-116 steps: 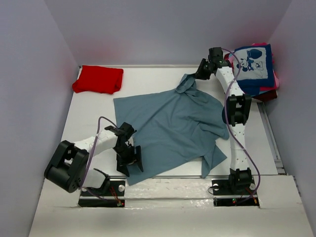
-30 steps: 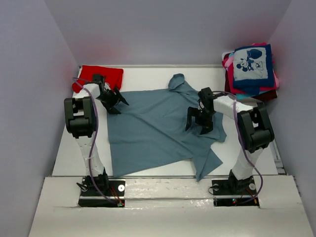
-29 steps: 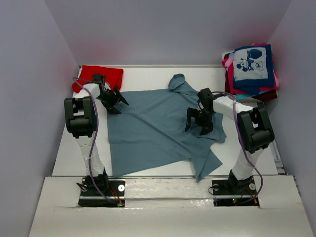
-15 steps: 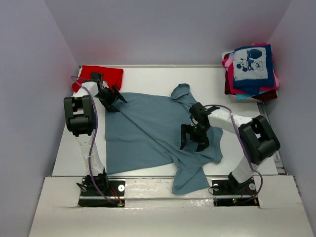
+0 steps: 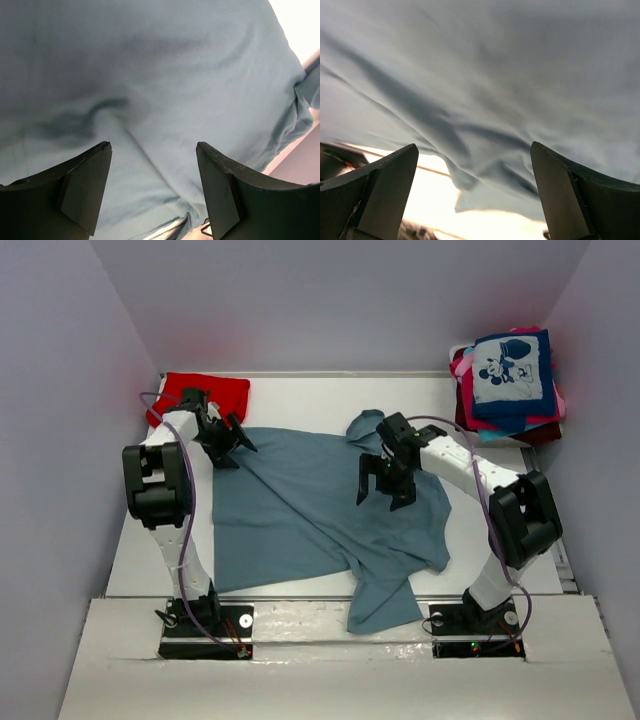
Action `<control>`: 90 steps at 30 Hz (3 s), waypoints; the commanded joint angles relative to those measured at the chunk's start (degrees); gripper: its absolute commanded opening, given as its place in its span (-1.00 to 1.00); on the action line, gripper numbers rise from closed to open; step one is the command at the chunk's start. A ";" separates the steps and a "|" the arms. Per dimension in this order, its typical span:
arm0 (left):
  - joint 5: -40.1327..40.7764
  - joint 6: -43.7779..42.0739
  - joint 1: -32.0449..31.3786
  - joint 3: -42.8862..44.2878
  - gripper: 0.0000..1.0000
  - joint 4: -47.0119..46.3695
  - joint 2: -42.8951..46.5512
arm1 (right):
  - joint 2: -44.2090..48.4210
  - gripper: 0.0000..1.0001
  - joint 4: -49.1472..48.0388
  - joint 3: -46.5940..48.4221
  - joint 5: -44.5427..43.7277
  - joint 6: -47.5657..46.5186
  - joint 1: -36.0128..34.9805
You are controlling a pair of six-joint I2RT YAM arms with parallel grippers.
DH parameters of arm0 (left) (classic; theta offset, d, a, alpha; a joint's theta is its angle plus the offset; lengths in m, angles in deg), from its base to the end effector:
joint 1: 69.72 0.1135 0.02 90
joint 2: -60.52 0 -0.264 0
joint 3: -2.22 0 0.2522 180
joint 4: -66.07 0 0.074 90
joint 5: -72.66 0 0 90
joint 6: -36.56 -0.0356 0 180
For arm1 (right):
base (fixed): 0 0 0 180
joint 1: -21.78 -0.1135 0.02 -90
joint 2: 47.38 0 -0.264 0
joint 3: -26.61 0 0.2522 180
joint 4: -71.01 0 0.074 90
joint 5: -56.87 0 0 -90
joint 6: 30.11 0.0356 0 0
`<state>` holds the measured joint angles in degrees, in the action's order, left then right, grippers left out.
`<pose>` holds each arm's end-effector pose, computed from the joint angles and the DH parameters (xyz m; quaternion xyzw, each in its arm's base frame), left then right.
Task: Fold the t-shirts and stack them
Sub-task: Flatten out the tshirt
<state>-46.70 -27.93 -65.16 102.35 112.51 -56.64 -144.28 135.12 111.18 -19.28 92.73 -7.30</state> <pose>0.4286 0.0167 0.1806 -0.1881 0.9244 -0.2829 0.1734 0.2786 0.1647 0.2162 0.0181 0.9857 0.1630 0.0389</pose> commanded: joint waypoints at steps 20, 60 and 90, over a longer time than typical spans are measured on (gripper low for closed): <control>-0.43 0.58 -11.50 -30.02 0.59 0.28 30.31 | -16.47 1.00 -0.87 21.56 -6.03 -1.29 5.08; 5.53 -0.82 -12.03 -40.06 0.59 6.42 34.82 | -20.96 1.00 -9.04 24.12 2.06 -1.11 8.95; 25.14 2.34 -19.32 -40.22 0.55 14.95 25.40 | -29.56 1.00 -10.01 32.97 2.50 -2.69 12.21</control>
<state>-25.98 -25.52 -84.33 63.99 123.46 -30.13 -171.19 125.63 138.06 -17.10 91.39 3.25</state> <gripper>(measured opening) 0.768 0.996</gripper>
